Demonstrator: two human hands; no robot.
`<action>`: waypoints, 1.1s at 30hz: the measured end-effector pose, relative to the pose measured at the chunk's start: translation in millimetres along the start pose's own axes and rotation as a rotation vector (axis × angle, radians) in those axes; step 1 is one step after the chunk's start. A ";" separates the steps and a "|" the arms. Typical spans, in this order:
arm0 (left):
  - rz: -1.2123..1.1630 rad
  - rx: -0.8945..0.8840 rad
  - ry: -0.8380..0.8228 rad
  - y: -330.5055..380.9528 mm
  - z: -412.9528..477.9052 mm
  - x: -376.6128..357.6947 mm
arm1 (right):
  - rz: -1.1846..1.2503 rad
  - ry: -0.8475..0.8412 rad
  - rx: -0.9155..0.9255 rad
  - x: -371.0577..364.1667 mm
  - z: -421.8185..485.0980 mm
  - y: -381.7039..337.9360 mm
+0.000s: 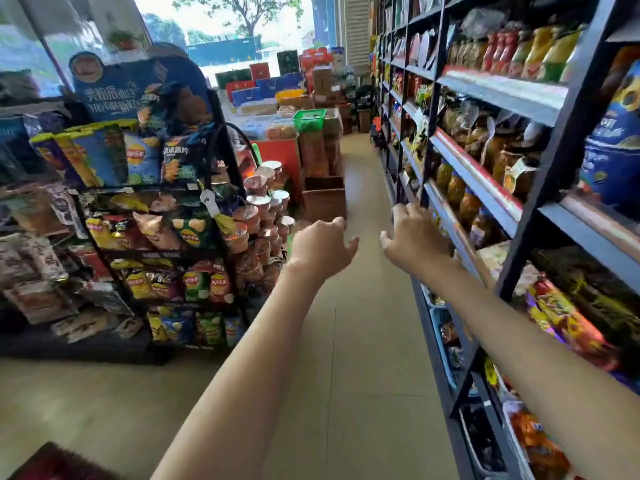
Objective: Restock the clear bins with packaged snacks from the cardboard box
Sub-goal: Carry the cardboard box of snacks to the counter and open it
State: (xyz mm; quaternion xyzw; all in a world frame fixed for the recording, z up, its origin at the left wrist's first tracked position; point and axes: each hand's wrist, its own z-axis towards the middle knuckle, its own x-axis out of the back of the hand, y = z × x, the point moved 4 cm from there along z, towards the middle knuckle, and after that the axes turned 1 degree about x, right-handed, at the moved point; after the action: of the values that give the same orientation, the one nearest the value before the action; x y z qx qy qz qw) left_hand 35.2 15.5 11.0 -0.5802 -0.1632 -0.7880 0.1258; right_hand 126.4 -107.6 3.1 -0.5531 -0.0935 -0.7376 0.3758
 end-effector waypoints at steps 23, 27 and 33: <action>-0.042 0.023 -0.539 -124.5 511.8 -329.4 | -0.134 -0.491 -0.003 -386.9 470.8 131.4; -0.023 0.060 -0.583 -135.3 630.7 -377.6 | -0.130 -0.528 0.040 -435.2 585.0 169.0; -0.034 0.160 -0.553 -176.5 804.6 -413.7 | -0.116 -0.502 0.094 -485.3 780.3 195.9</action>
State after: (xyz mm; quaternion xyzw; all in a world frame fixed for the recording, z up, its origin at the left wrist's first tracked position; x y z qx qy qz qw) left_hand 791.5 505.0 -183.8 -0.7585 -0.2628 -0.5863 0.1089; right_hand 888.5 406.2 -192.3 -0.6945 -0.2495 -0.5924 0.3231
